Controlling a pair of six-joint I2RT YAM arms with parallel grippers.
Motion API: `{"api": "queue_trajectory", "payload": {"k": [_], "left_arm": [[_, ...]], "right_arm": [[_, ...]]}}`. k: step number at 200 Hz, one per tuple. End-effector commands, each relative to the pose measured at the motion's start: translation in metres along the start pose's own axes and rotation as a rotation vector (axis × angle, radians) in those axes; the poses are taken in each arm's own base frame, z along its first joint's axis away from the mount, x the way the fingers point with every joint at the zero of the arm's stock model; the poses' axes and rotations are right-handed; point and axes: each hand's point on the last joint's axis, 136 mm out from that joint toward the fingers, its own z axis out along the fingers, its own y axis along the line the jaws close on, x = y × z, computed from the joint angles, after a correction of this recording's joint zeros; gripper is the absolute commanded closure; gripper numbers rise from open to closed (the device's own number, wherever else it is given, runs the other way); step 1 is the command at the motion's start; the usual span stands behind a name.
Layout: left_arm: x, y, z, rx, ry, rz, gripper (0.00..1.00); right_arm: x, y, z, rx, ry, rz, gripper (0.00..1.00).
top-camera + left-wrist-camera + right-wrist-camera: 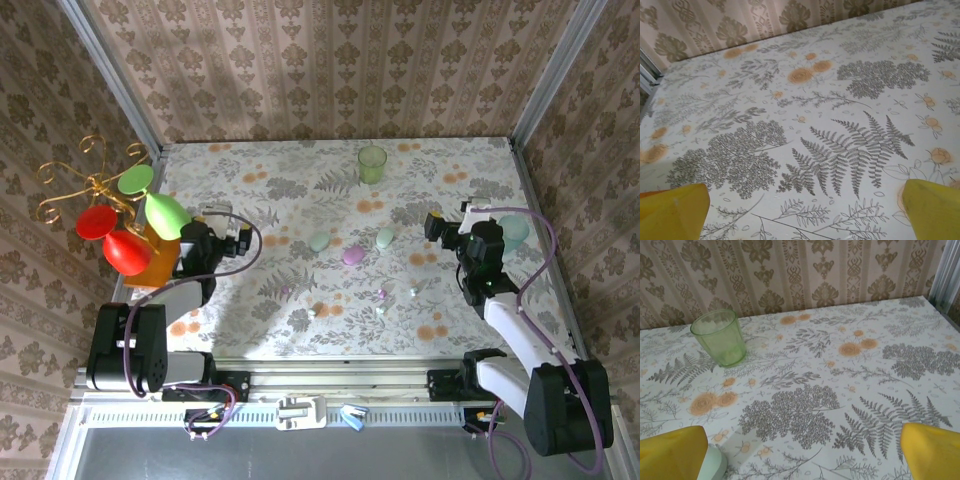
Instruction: Insert the wireless bluetooth earbuds into the charging case
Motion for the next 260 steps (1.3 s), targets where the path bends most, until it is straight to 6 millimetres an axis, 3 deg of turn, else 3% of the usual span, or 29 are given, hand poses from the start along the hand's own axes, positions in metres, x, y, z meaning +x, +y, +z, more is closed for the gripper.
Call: {"api": "queue_trajectory", "payload": {"k": [1, 55, 137, 178, 190, 195, 221, 260], "left_arm": [[0.004, -0.011, 0.003, 0.072, 0.044, -0.038, 0.0], [0.002, -0.022, -0.008, 0.124, 0.104, -0.024, 0.0], [0.001, -0.094, -0.007, 0.37, 0.126, 0.239, 0.0], [-0.019, -0.125, -0.008, 0.388, 0.169, 0.366, 0.0], [-0.027, -0.13, -0.006, 0.387, 0.175, 0.362, 0.0], [-0.032, -0.145, -0.008, 0.413, 0.169, 0.375, 0.0], [-0.048, -0.168, -0.003, 0.451, 0.171, 0.319, 0.0], [-0.042, -0.182, 0.025, 0.45, 0.282, 0.118, 0.0]], "right_arm": [[-0.006, 0.006, -0.005, -0.023, 0.016, 0.038, 0.0], [-0.012, 0.008, -0.006, -0.028, 0.024, 0.111, 0.0], [-0.011, 0.032, -0.001, -0.111, 0.083, 0.158, 0.0], [-0.008, 0.053, -0.004, -0.179, 0.103, 0.143, 0.0], [-0.006, 0.058, -0.005, -0.195, 0.111, 0.137, 0.0], [-0.006, 0.061, -0.006, -0.2, 0.113, 0.136, 0.0], [0.0, 0.074, -0.006, -0.222, 0.16, 0.131, 0.0], [0.014, 0.086, -0.003, -0.21, 0.224, 0.176, 0.0]]}}
